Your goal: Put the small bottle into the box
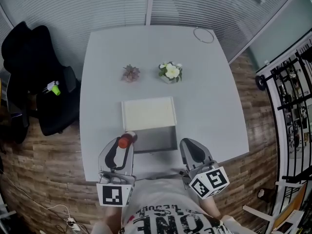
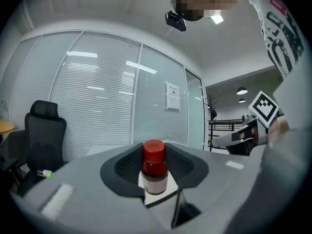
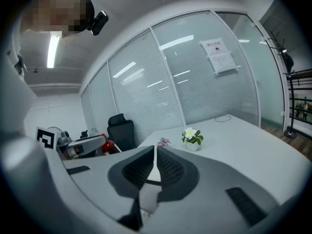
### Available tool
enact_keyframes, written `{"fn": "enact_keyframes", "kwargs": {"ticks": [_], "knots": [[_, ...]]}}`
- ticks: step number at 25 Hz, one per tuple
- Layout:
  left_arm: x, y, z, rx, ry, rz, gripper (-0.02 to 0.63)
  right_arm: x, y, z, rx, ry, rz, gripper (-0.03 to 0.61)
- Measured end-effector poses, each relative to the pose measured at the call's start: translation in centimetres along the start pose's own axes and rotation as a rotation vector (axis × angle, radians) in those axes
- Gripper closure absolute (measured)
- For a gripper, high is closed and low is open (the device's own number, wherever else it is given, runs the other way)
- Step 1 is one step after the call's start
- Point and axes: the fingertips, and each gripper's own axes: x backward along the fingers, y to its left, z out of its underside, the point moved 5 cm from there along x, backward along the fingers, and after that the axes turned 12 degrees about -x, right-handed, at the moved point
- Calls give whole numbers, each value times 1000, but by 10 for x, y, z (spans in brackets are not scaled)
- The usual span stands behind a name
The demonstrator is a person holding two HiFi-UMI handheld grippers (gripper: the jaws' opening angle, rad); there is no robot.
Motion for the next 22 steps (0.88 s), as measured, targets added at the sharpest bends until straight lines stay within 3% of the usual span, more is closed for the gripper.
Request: {"fn": "enact_keyframes", "kwargs": {"ticks": [9,22], "knots": [[-3,-3,-7,-5,7,-51,471,-7,-10,-11,12,20,-51,552],[-8,-15,-10,-20,38,-82,471,-4,-31,-15,-8,9,-57,552]]}}
